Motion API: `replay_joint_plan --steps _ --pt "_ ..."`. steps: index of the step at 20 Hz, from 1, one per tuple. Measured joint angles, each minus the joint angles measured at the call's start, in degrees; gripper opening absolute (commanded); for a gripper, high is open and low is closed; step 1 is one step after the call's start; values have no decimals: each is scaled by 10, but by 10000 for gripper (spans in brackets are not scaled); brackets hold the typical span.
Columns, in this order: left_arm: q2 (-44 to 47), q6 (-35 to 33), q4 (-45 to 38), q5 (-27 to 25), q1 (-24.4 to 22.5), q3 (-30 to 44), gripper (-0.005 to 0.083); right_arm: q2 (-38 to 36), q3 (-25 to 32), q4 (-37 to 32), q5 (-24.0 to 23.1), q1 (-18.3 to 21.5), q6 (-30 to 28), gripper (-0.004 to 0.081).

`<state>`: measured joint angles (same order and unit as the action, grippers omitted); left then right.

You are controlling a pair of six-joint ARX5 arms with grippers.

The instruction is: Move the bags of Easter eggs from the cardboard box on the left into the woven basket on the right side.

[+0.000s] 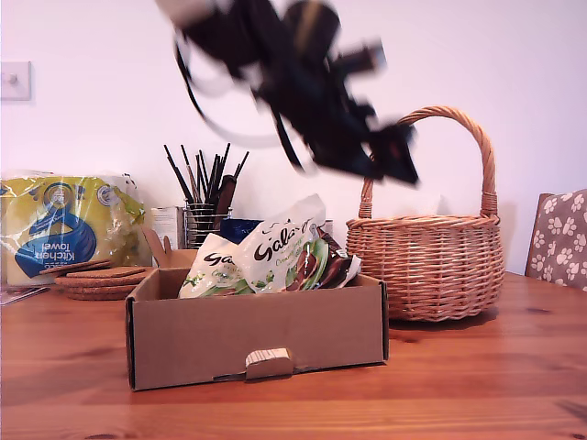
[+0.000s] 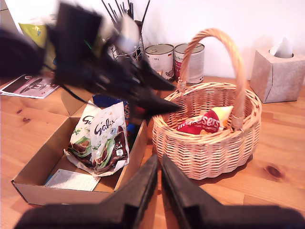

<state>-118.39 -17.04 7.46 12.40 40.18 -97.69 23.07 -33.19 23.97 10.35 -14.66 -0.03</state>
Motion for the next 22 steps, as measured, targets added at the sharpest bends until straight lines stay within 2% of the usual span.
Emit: replay_joint_plan --steps 3,4,6,9,11,13,16,22 --pt "93 -79 142 18 -15 -6 448 0 0 0 0 0 0 -11" --pt "117 -97 184 21 -26 -11 497 0 0 0 0 0 0 -11" --pt "140 -107 238 21 -52 -22 587 0 0 0 0 0 0 -11" --pt "129 -108 292 21 -90 -22 605 0 0 0 0 0 0 -11" --pt "112 -129 300 32 -100 -18 605 0 0 0 0 0 0 -11" --pt "105 -157 294 74 -99 -14 605 0 0 0 0 0 0 -11" --pt "104 -163 277 120 -103 -14 605 0 0 -1 1 0 0 -11" --pt "35 -198 259 149 -134 -14 604 0 0 -2 2 0 0 -11"
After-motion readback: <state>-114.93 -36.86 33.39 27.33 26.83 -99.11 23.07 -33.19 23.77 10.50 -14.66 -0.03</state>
